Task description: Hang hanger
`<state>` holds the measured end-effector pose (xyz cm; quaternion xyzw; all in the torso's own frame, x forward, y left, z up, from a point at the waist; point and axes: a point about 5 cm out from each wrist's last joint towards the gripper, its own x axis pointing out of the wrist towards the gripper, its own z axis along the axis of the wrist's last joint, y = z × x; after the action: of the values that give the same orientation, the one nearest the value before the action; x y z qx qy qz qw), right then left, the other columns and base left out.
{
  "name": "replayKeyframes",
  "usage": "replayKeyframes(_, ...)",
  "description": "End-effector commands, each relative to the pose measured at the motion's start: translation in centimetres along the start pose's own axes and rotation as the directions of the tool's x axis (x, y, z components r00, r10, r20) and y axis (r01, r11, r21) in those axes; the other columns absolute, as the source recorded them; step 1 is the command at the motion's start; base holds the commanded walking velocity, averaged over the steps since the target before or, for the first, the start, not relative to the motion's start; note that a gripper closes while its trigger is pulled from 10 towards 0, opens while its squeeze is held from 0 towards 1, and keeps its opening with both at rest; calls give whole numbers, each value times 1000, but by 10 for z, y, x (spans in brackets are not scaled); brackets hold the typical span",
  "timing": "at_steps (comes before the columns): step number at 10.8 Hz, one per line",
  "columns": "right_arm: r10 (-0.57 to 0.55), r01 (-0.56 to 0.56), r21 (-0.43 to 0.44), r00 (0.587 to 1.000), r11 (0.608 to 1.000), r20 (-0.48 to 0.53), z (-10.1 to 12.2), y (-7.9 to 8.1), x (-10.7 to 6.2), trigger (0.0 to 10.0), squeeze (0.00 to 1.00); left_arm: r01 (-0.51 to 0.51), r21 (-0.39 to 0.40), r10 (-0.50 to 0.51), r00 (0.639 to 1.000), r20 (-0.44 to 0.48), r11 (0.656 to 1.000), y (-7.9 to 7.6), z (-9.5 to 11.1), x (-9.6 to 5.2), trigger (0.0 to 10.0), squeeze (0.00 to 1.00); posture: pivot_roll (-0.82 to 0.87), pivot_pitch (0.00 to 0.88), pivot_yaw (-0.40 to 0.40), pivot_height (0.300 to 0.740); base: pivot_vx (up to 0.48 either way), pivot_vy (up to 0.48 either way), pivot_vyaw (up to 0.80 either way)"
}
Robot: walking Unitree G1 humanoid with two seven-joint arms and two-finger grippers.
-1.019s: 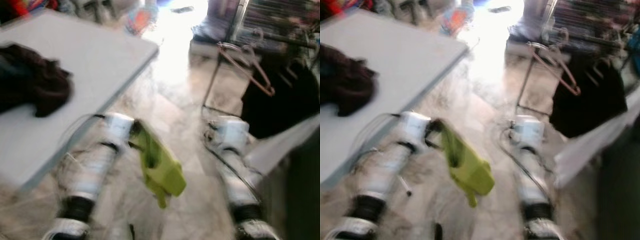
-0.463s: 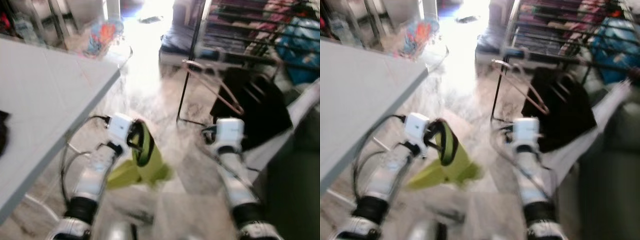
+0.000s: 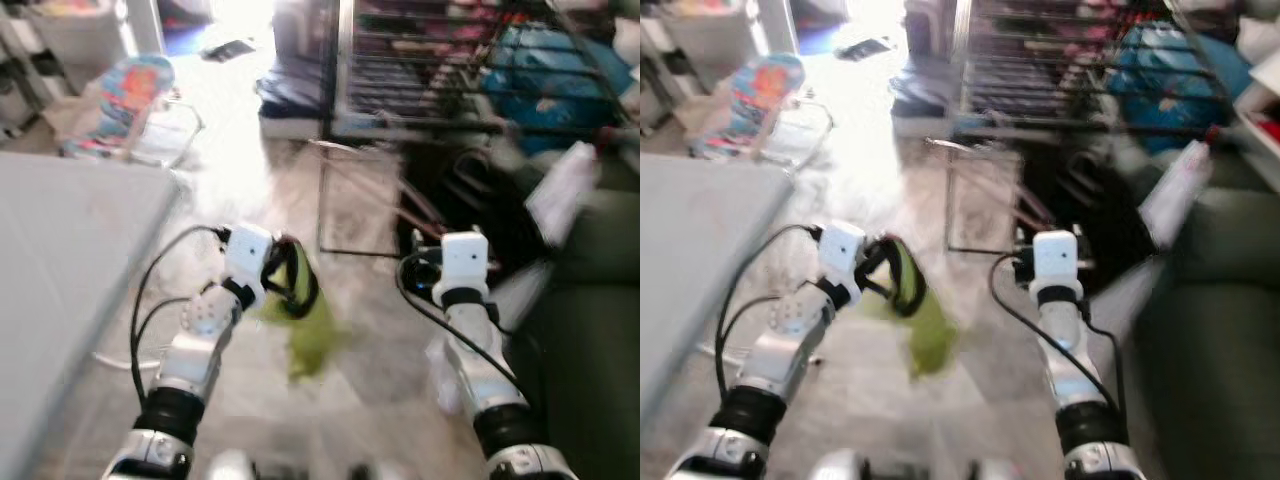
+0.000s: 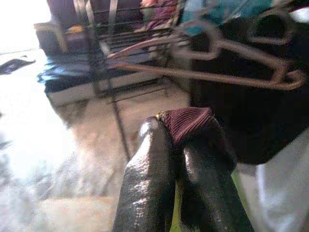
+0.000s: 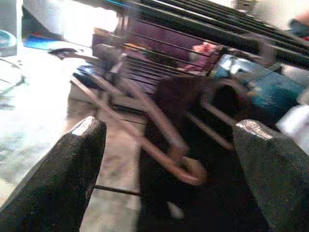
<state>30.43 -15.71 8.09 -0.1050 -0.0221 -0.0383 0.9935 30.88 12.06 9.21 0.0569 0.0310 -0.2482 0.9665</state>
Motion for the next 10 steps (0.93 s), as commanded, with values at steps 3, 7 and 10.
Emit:
replayKeyframes(3, 12, -11, -21, 999, 1000, 35, 7, 3, 5, 10000, 0, 8, 15, -9, 999, 45, 1000, -1, 8, 0, 10000, 0, -8, 39, -44, 740, 0, 0, 0)
replayKeyframes(7, -42, 46, -85, 998, 995, 55, 11, -9, 10, 10000, 0, 37, 12, -37, 997, 65, 999, -5, 10, 0, 10000, 0, -15, 42, -45, 740, 149, 0, 0)
replayKeyframes(10, -75, 79, -99, 996, 992, 37, 8, -15, 12, 10000, 0, 47, 9, -48, 997, 63, 999, -6, 9, 0, 10000, 0, -18, 45, -45, 740, 426, 0, 0)
